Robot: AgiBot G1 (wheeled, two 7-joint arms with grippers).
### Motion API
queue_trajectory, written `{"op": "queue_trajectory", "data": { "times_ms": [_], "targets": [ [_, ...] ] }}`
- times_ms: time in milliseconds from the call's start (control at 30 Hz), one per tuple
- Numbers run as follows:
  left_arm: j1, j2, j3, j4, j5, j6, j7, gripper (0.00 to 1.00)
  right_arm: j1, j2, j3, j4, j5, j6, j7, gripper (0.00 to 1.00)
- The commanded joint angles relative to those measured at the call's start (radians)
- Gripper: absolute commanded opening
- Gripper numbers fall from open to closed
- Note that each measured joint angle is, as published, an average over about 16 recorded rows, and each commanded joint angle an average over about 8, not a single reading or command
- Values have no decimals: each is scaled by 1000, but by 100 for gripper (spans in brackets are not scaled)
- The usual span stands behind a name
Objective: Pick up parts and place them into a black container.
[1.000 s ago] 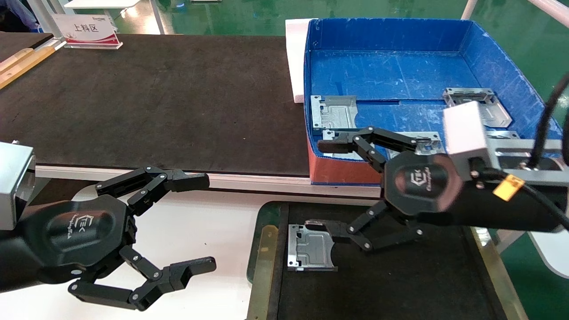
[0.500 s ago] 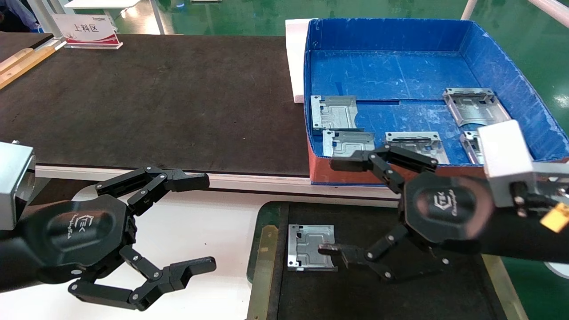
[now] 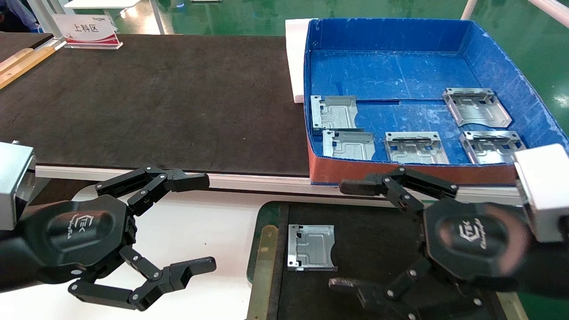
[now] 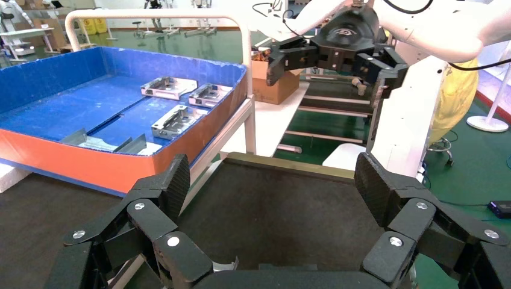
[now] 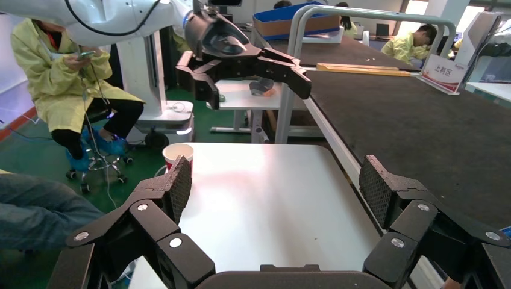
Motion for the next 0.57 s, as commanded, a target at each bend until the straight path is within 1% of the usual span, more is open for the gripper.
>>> {"op": "queue_trajectory", "data": {
  "times_ms": [33,233,567],
  "targets": [
    [0,0,0,0,0,0,0,100,-18,10,11,18,8,2,11,100],
    [0,0,0,0,0,0,0,100,-39,22,25,39,19,5,20,100],
    [0,0,0,0,0,0,0,100,-31,18,20,31,17,5,17,100]
  ]
}}
